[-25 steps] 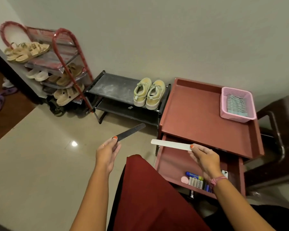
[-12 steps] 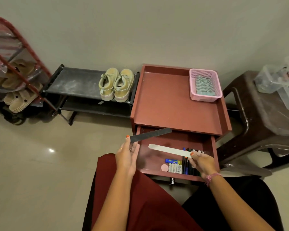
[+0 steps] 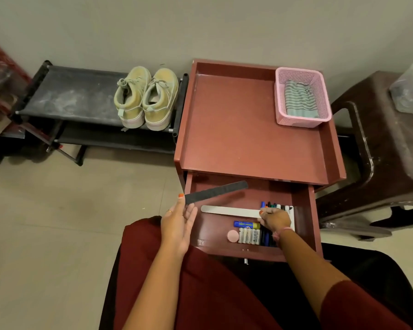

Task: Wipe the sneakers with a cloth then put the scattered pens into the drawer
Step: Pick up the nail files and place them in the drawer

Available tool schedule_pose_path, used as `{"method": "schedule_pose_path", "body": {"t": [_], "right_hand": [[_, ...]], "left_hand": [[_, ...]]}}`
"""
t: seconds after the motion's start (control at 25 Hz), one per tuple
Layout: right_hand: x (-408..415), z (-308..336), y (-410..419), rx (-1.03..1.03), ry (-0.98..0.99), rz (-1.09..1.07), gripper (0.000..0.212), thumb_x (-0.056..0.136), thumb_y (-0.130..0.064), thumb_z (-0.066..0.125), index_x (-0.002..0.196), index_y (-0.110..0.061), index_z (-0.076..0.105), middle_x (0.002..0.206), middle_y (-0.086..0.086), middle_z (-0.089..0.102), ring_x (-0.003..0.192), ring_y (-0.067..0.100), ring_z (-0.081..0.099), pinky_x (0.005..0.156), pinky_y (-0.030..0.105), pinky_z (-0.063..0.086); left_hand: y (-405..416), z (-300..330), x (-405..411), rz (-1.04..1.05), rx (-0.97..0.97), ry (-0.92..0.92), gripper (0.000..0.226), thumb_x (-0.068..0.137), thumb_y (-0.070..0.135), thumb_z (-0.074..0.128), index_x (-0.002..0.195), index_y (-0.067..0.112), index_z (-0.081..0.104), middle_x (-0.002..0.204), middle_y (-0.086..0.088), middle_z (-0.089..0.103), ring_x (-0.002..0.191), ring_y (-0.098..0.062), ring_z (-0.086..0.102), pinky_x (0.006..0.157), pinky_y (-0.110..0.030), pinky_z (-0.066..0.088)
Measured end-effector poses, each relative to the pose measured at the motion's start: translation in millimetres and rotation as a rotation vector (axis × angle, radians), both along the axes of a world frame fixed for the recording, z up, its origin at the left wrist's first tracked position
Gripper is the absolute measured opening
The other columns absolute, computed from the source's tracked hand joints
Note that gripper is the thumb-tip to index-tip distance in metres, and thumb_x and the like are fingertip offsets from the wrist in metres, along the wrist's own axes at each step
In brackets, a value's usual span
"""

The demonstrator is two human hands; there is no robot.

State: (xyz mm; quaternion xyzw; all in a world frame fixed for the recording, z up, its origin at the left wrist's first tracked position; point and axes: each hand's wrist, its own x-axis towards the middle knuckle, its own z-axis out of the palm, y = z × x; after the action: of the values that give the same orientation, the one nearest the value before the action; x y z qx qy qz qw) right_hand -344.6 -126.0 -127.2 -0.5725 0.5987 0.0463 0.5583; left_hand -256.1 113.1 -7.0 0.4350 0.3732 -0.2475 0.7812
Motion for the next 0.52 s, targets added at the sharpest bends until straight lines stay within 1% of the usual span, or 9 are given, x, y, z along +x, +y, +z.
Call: {"method": "schedule_pose_path", "body": {"t": [0.04, 0.08, 0.12, 0.16, 0.2, 0.28, 0.4, 0.44, 0.52], "right_hand": [[3, -3, -3, -0.068, 0.065, 0.080, 0.008, 0.087, 0.001, 0.060, 0.085, -0.001, 0.068, 0.084, 0.013, 0.065, 0.044, 0.001, 0.060, 0.044, 0.010, 0.048], [5, -6, -6, -0.137, 0.129, 0.179, 0.009, 0.087, -0.003, 0.061, 0.088, 0.000, 0.069, 0.079, 0.011, 0.066, 0.047, 0.002, 0.062, 0.051, 0.013, 0.050], [6, -8, -9, -0.193, 0.187, 0.281, 0.013, 0.088, -0.007, 0.060, 0.090, 0.001, 0.070, 0.081, 0.013, 0.067, 0.060, 0.010, 0.067, 0.063, 0.019, 0.053], [8, -10, -12, -0.241, 0.242, 0.374, 0.017, 0.088, -0.009, 0.058, 0.093, 0.002, 0.070, 0.088, 0.017, 0.069, 0.075, 0.022, 0.068, 0.072, 0.026, 0.053], [9, -11, -14, -0.275, 0.279, 0.455, 0.020, 0.089, -0.010, 0.056, 0.094, 0.003, 0.070, 0.095, 0.020, 0.069, 0.085, 0.030, 0.065, 0.077, 0.031, 0.050], [13, -13, -16, -0.317, 0.306, 0.572, 0.020, 0.089, -0.012, 0.055, 0.091, 0.001, 0.070, 0.101, 0.022, 0.067, 0.088, 0.032, 0.062, 0.075, 0.031, 0.047], [16, -16, -18, -0.376, 0.327, 0.707, 0.017, 0.088, -0.017, 0.056, 0.078, -0.011, 0.070, 0.102, 0.017, 0.067, 0.091, 0.031, 0.063, 0.077, 0.031, 0.048], [17, -17, -19, -0.399, 0.349, 0.760, 0.018, 0.088, -0.019, 0.056, 0.079, -0.012, 0.071, 0.102, 0.014, 0.067, 0.092, 0.030, 0.063, 0.077, 0.031, 0.048], [18, -18, -19, -0.471, 0.426, 0.882, 0.020, 0.090, -0.023, 0.054, 0.089, -0.014, 0.073, 0.104, 0.011, 0.066, 0.096, 0.029, 0.062, 0.079, 0.031, 0.048]], "left_hand": [[0, -1, 2, -0.003, 0.011, 0.003, 0.024, 0.094, 0.020, 0.060, 0.110, 0.003, 0.060, 0.098, -0.008, 0.065, 0.096, -0.014, 0.064, 0.087, -0.028, 0.050], [0, -2, 4, -0.005, 0.024, 0.008, 0.023, 0.094, 0.020, 0.060, 0.109, 0.002, 0.060, 0.098, -0.008, 0.065, 0.097, -0.015, 0.064, 0.088, -0.029, 0.050], [0, -2, 6, -0.003, 0.033, 0.011, 0.023, 0.094, 0.020, 0.060, 0.108, 0.002, 0.060, 0.098, -0.009, 0.065, 0.097, -0.015, 0.064, 0.088, -0.029, 0.050], [0, -3, 8, -0.002, 0.043, 0.015, 0.024, 0.094, 0.020, 0.060, 0.109, 0.002, 0.060, 0.099, -0.009, 0.065, 0.097, -0.015, 0.064, 0.088, -0.029, 0.050], [0, -4, 9, -0.004, 0.050, 0.019, 0.026, 0.093, 0.020, 0.061, 0.111, 0.001, 0.059, 0.099, -0.009, 0.065, 0.096, -0.015, 0.064, 0.087, -0.029, 0.050], [0, -6, 9, -0.007, 0.056, 0.024, 0.029, 0.093, 0.021, 0.061, 0.114, 0.001, 0.059, 0.100, -0.009, 0.065, 0.095, -0.014, 0.065, 0.082, -0.027, 0.052], [-1, -8, 10, -0.002, 0.059, 0.024, 0.034, 0.093, 0.022, 0.061, 0.118, 0.000, 0.058, 0.095, -0.008, 0.066, 0.091, -0.013, 0.066, 0.073, -0.022, 0.058], [-2, -9, 10, 0.001, 0.058, 0.025, 0.035, 0.093, 0.022, 0.061, 0.119, -0.001, 0.058, 0.093, -0.007, 0.066, 0.089, -0.012, 0.066, 0.071, -0.020, 0.059], [-2, -9, 10, 0.002, 0.057, 0.026, 0.037, 0.093, 0.023, 0.061, 0.121, -0.002, 0.057, 0.092, -0.008, 0.066, 0.089, -0.013, 0.066, 0.070, -0.020, 0.059]]}}
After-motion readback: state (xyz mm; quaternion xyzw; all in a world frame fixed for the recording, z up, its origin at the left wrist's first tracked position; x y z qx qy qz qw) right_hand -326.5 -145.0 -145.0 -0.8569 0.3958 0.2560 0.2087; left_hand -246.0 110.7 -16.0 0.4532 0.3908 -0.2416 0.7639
